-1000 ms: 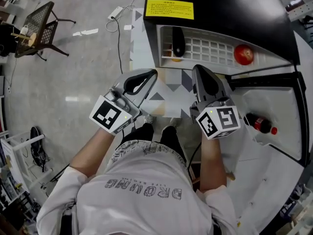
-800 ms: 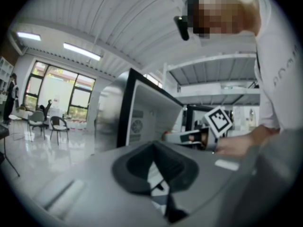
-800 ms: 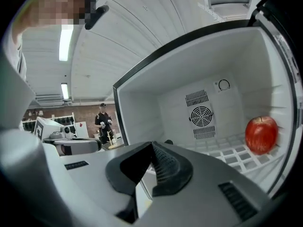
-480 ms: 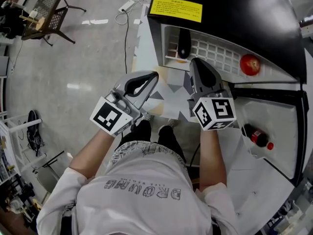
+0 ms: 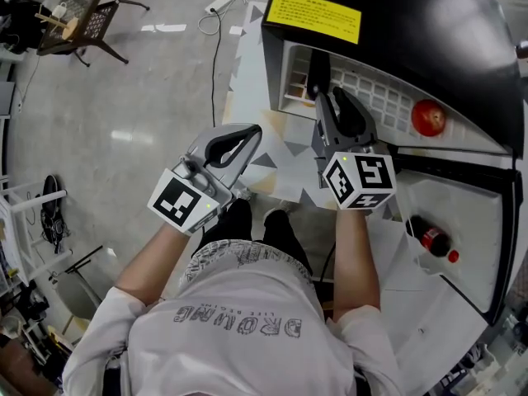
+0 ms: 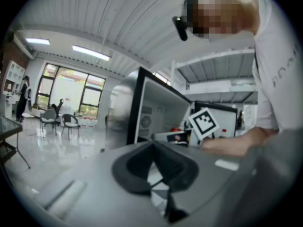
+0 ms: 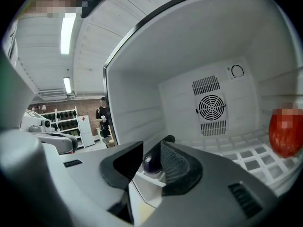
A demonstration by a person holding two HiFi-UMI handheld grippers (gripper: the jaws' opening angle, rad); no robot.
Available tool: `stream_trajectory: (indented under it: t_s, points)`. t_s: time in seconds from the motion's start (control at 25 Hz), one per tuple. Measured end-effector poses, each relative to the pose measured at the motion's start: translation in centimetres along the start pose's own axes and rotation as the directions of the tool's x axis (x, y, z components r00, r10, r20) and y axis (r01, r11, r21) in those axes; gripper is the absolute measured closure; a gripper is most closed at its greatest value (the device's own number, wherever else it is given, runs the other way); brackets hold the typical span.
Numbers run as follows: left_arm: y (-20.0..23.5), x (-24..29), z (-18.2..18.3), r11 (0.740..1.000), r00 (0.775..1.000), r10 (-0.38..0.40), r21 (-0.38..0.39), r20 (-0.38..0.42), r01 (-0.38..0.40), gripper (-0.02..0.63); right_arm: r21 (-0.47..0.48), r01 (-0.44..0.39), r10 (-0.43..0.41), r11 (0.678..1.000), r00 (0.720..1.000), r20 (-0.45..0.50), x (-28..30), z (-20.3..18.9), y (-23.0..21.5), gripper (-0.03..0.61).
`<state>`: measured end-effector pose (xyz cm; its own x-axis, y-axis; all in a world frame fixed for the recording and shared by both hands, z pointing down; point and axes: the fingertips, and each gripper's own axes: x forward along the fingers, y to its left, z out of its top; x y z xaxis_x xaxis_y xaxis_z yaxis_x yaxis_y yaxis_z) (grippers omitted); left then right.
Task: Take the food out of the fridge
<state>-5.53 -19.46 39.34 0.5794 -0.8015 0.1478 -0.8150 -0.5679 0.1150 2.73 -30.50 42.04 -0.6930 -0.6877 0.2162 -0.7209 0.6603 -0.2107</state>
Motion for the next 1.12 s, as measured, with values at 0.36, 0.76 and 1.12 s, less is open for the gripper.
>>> stream_trajectory:
  t_s: [0.36, 0.76, 1.12]
  points:
    - [0.8, -0.4, -0.4, 1.000, 1.000, 0.018, -0.022, 0.004, -0.017, 0.606, -0.048, 0.029, -0.031, 0.998, 0.999, -0.042, 2.0, -0.9, 0.2, 0.360]
    - [1.5, -0.8, -1.0, 1.000, 1.000, 0.014, -0.028, 0.000, -0.014, 0.606, -0.166, 0.085, -0.106, 0.982, 0.987, -0.119, 3.4, -2.1, 0.3, 0.337]
    - [2.1, -1.2, -0.6, 0.999, 1.000, 0.015, -0.029, 0.014, -0.015, 0.606, -0.243, 0.125, -0.171, 0.962, 0.969, -0.179, 3.9, -2.7, -0.1, 0.360]
